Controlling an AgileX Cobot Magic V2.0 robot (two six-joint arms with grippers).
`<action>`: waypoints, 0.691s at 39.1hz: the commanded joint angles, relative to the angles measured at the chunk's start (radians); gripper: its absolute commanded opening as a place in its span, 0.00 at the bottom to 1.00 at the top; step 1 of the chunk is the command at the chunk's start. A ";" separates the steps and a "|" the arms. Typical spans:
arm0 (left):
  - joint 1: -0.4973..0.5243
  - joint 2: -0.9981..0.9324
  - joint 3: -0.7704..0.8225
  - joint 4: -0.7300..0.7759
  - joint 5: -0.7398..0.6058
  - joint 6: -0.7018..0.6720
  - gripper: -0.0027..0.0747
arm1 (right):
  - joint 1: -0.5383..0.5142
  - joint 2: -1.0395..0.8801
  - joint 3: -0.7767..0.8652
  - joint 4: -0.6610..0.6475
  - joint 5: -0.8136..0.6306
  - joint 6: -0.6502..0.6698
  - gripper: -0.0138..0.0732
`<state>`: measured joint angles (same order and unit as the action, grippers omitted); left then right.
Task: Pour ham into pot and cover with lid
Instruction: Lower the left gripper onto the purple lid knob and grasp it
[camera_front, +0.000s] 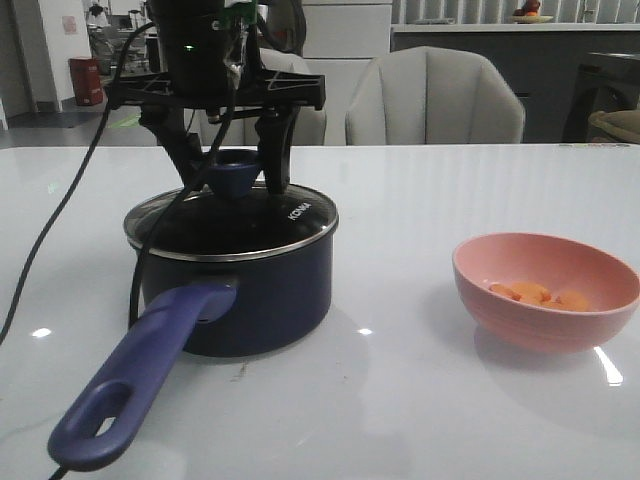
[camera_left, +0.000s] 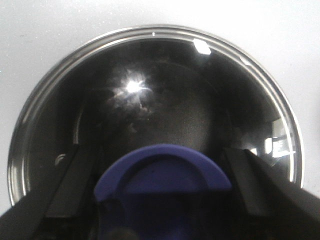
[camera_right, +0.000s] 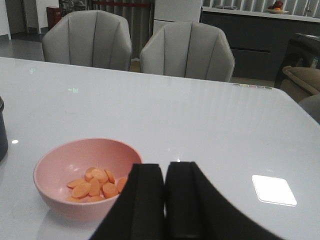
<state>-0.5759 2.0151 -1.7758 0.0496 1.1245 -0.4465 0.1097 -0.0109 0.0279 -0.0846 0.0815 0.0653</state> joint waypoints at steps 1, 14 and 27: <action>0.001 -0.045 -0.021 -0.012 0.007 -0.014 0.46 | -0.002 -0.020 -0.007 -0.013 -0.081 -0.001 0.34; 0.001 -0.045 -0.021 -0.012 0.008 -0.014 0.34 | -0.002 -0.020 -0.007 -0.013 -0.081 -0.001 0.34; 0.001 -0.048 -0.077 -0.004 0.041 -0.014 0.34 | -0.002 -0.020 -0.007 -0.013 -0.081 -0.001 0.34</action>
<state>-0.5726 2.0189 -1.8042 0.0437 1.1449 -0.4549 0.1097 -0.0109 0.0279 -0.0846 0.0815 0.0653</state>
